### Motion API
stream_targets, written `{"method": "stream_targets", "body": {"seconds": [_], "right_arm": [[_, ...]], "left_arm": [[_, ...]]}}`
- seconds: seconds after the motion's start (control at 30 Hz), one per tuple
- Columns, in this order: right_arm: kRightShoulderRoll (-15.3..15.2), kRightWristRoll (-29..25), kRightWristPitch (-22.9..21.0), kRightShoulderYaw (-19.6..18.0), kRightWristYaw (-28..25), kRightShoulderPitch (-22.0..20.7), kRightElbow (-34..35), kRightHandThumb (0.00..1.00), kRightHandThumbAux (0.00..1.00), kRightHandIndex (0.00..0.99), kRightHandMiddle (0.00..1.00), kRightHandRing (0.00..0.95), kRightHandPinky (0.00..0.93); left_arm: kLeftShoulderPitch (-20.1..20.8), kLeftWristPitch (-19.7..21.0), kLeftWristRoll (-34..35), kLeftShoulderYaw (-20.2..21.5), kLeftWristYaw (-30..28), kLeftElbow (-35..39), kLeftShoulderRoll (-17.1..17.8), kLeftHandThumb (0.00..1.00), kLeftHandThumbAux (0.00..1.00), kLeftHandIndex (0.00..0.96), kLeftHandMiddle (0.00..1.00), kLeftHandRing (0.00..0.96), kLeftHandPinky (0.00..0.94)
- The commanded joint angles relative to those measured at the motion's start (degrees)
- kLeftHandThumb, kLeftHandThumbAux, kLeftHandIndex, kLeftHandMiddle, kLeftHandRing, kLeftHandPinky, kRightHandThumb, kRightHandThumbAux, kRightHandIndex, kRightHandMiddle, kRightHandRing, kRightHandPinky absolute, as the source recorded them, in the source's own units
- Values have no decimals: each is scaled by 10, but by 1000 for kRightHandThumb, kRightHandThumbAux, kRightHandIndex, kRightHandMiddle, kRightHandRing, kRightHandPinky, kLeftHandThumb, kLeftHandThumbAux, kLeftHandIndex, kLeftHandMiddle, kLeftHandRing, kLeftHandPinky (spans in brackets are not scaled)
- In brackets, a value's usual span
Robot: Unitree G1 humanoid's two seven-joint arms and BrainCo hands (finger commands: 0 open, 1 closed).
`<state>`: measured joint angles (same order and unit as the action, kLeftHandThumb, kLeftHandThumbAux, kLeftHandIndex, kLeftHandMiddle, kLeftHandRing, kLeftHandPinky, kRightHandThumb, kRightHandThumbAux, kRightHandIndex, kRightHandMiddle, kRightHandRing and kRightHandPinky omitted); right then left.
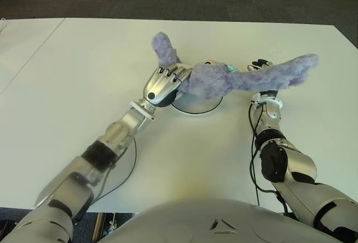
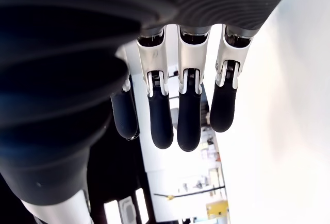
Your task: Put the doll into the plate.
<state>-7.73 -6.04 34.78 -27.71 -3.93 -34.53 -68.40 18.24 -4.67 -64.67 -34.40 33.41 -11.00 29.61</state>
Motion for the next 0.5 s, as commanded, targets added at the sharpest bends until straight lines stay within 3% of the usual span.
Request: {"method": "stream_targets", "body": {"seconds": [0.03, 0.07, 0.1, 0.23, 0.27, 0.33, 0.4, 0.43, 0.47, 0.5], "right_arm": [[75, -14, -46, -4, 7, 134, -84, 73, 840, 329, 365, 381, 374], [75, -14, -45, -4, 7, 134, -84, 74, 840, 329, 365, 381, 375], [75, -13, -46, -3, 7, 134, -84, 77, 842, 329, 364, 380, 364], [75, -10, -46, 0, 10, 134, -84, 82, 842, 329, 363, 378, 351], [74, -8, -46, 1, 11, 134, -84, 68, 842, 331, 367, 372, 334], [74, -6, -45, 3, 12, 135, -84, 61, 842, 333, 369, 367, 319], [74, -6, -45, 3, 12, 135, -84, 60, 843, 333, 369, 366, 315], [74, -7, -44, 3, 12, 134, -83, 59, 841, 333, 369, 365, 315], [74, -7, -44, 3, 12, 134, -83, 56, 838, 335, 370, 366, 336], [74, -8, -44, 3, 11, 134, -83, 54, 837, 335, 370, 367, 341]], "left_arm": [[-41, -6, -10, 6, 11, 3, 18, 107, 397, 374, 692, 706, 732], [-41, -5, -16, 7, 23, 2, 19, 106, 397, 373, 692, 706, 732], [-41, -4, -19, 7, 32, 1, 19, 105, 389, 281, 654, 686, 707], [-37, -2, -32, 9, 73, -9, 20, 96, 386, 202, 602, 647, 674], [-34, -3, -36, 9, 90, -15, 21, 61, 370, 137, 405, 484, 519], [-25, -5, -44, 7, 127, -35, 18, 40, 350, 95, 309, 389, 415], [-21, -6, -48, 5, 145, -44, 16, 36, 346, 88, 295, 373, 396], [-19, -5, -50, 4, 153, -48, 14, 34, 339, 78, 282, 343, 344], [-18, -4, -52, 3, 160, -52, 13, 24, 335, 56, 259, 292, 230], [-16, -3, -54, 2, 165, -56, 12, 22, 335, 50, 254, 279, 201]]}}
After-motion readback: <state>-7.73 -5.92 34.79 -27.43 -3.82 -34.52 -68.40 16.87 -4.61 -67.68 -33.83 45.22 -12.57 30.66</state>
